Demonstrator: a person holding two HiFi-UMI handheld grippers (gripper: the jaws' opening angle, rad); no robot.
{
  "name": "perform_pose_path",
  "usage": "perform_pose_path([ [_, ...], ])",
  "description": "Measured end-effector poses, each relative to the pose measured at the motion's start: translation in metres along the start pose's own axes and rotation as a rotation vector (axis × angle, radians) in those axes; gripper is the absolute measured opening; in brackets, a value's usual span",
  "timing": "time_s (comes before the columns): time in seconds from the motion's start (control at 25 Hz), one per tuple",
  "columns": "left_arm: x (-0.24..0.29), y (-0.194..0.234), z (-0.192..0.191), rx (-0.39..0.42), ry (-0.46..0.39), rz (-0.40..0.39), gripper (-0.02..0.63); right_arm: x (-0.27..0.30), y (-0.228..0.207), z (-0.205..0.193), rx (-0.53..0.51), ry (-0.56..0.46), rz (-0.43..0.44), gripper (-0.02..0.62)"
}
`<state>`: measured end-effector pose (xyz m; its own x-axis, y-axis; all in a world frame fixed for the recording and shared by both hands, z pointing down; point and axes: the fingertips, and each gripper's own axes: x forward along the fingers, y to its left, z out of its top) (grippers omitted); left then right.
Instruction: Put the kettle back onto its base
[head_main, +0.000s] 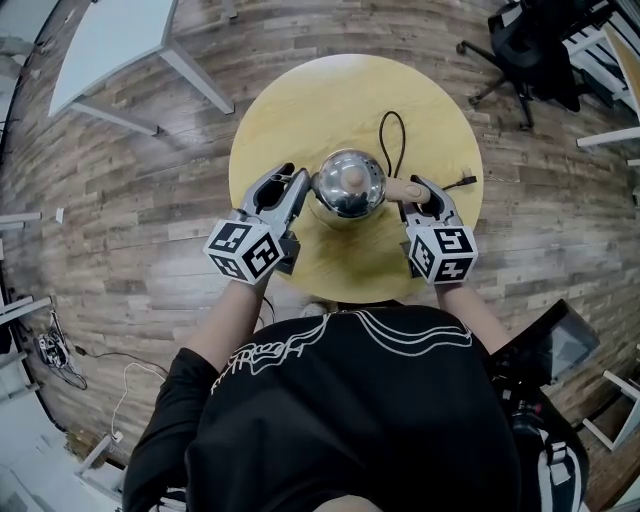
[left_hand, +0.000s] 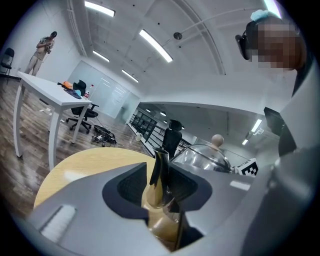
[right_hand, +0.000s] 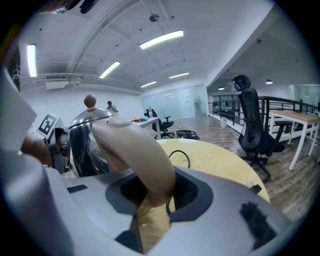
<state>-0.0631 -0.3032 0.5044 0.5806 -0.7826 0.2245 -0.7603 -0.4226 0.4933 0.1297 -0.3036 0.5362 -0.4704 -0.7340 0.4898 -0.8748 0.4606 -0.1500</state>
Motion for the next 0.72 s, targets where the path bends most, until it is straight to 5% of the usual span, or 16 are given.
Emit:
perform_pose_path([
  [0.12, 0.002, 0.001, 0.001, -0.009, 0.026, 0.007, 0.115, -0.002, 0.0, 0.003, -0.014, -0.004, -0.009, 0.114],
  [0.32, -0.003, -0.002, 0.024, -0.011, -0.032, 0.023, 0.228, -0.008, -0.003, 0.007, 0.018, -0.009, -0.034, 0.164],
  [0.72, -0.056, -0.028, 0.035, 0.023, -0.073, -0.027, 0.233, -0.06, 0.01, 0.007, -0.009, -0.053, -0.105, 0.189],
])
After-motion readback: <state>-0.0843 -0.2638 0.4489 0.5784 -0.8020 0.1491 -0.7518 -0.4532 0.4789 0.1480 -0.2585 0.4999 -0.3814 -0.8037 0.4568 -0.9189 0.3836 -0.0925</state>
